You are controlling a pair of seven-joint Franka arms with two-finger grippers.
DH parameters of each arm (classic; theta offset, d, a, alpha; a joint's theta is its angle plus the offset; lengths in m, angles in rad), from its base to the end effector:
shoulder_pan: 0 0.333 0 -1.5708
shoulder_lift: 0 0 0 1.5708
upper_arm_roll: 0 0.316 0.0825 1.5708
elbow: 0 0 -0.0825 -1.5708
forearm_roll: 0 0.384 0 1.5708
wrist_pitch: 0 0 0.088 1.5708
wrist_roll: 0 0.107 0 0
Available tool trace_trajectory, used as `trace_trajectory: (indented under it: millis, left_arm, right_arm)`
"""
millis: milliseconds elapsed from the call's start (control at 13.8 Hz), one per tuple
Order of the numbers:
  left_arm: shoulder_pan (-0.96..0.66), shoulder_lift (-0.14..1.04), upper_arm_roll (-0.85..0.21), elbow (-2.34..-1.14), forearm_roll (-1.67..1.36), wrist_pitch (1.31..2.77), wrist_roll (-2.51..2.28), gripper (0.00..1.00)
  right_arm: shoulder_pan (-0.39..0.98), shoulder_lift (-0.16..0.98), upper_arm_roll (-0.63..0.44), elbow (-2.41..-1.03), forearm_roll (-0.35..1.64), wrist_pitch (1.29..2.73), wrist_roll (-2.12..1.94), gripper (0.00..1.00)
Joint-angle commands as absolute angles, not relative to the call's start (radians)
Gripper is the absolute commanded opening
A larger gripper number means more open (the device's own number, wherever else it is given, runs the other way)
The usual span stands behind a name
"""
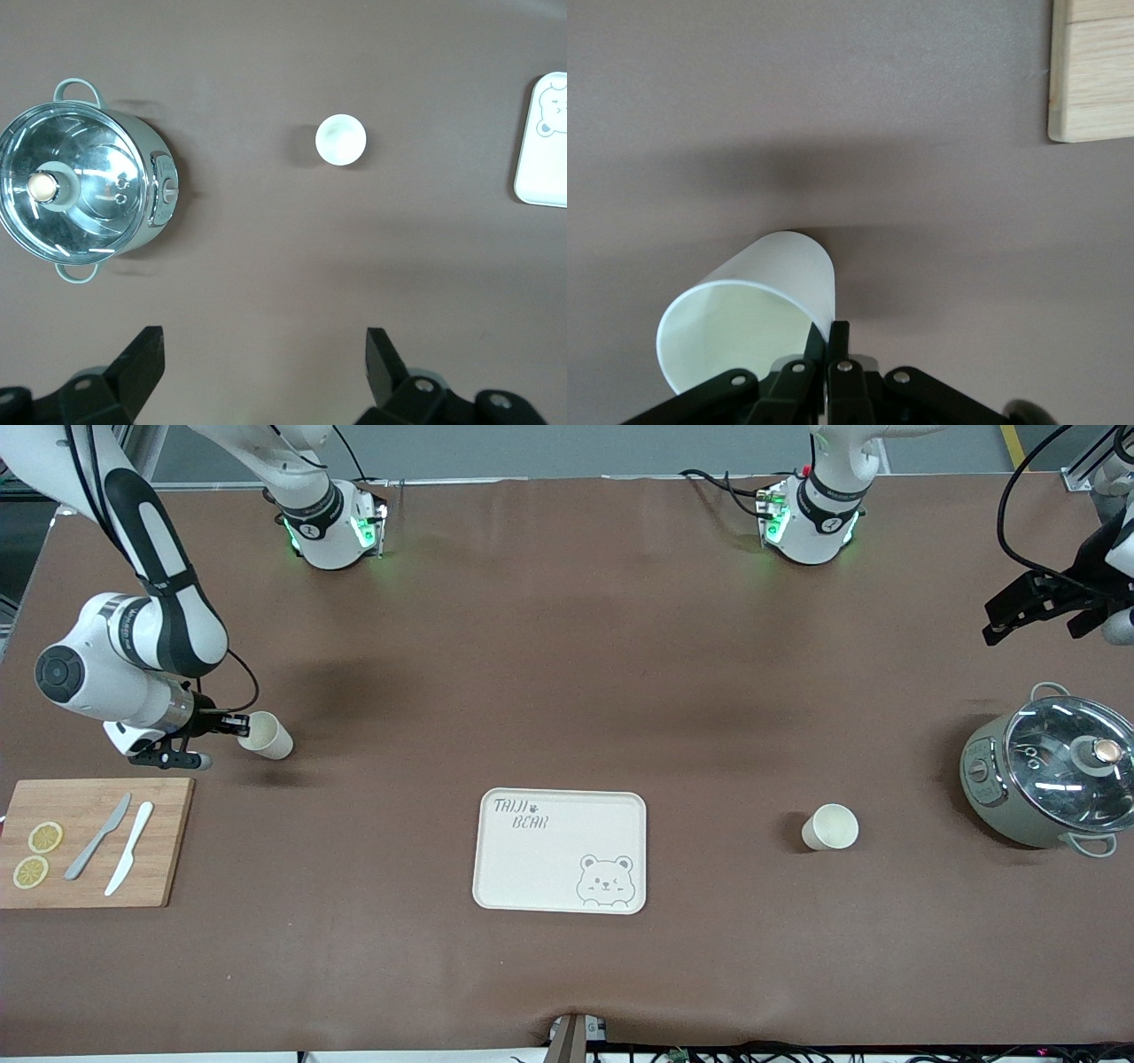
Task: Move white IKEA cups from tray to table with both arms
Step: 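Open the right gripper and draw it back from the cup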
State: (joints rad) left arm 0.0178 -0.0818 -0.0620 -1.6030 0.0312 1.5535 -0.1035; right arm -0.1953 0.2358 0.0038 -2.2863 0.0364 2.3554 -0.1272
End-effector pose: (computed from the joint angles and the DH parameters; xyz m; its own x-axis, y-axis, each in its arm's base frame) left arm 0.5269 -0.0214 0.6520 0.9976 0.0598 0.0357 0.0610 -0.9976 -0.0327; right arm 0.5039 -0.0972 0.2361 0.9829 -0.0874 -0.1621 -0.0955 -0.9945 -0.0429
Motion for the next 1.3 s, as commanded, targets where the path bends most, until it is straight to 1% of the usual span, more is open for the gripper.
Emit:
trace_trajectory:
  millis: [0, 72, 144, 217, 289, 361, 506, 578, 722, 794, 1011, 1228]
  left_arm:
    - [0.008, -0.087, -0.058, -1.598, 0.035, 1.551, -0.086, 1.0]
    - [0.006, -0.087, -0.06, -1.601, 0.034, 1.549, -0.086, 1.0]
    - [0.008, -0.087, -0.075, -1.605, 0.032, 1.549, -0.086, 1.0]
    - [0.008, -0.087, -0.084, -1.608, 0.029, 1.551, -0.087, 1.0]
    - [0.008, -0.086, -0.084, -1.608, 0.028, 1.552, -0.087, 1.0]
    - [0.008, -0.084, -0.084, -1.608, 0.026, 1.554, -0.086, 1.0]
    - [0.008, -0.084, -0.086, -1.608, 0.026, 1.555, -0.086, 1.0]
    - [0.008, -0.087, -0.086, -1.615, 0.026, 1.555, -0.086, 1.0]
    - [0.006, -0.089, -0.086, -1.618, 0.028, 1.555, -0.086, 1.0]
    - [0.006, -0.087, -0.086, -1.618, 0.026, 1.555, -0.086, 1.0]
    - [0.008, -0.086, -0.101, -1.62, 0.026, 1.558, -0.087, 1.0]
    - [0.008, -0.084, -0.101, -1.621, 0.026, 1.559, -0.087, 1.0]
  right_arm:
    - [-0.229, 0.239, 0.023, -2.306, 0.028, 2.378, -0.138, 0.0]
    - [-0.229, 0.241, 0.023, -2.304, 0.028, 2.376, -0.138, 0.0]
    - [-0.23, 0.245, 0.023, -2.301, 0.029, 2.373, -0.138, 0.19]
    - [-0.232, 0.247, 0.023, -2.293, 0.029, 2.372, -0.137, 0.76]
    - [-0.235, 0.245, 0.025, -2.286, 0.031, 2.365, -0.137, 1.0]
    - [-0.232, 0.241, 0.025, -2.267, 0.031, 2.353, -0.135, 1.0]
    - [-0.227, 0.236, 0.031, -2.186, 0.043, 2.283, -0.135, 1.0]
    - [-0.221, 0.238, 0.034, -2.112, 0.043, 2.211, -0.135, 1.0]
    - [-0.195, 0.247, 0.034, -1.938, 0.044, 2.023, -0.133, 1.0]
    - [-0.184, 0.252, 0.034, -1.868, 0.052, 1.966, -0.133, 1.0]
    - [-0.134, 0.255, 0.034, -1.706, 0.057, 1.912, -0.133, 1.0]
    - [-0.083, 0.253, 0.032, -1.473, 0.049, 1.717, -0.132, 1.0]
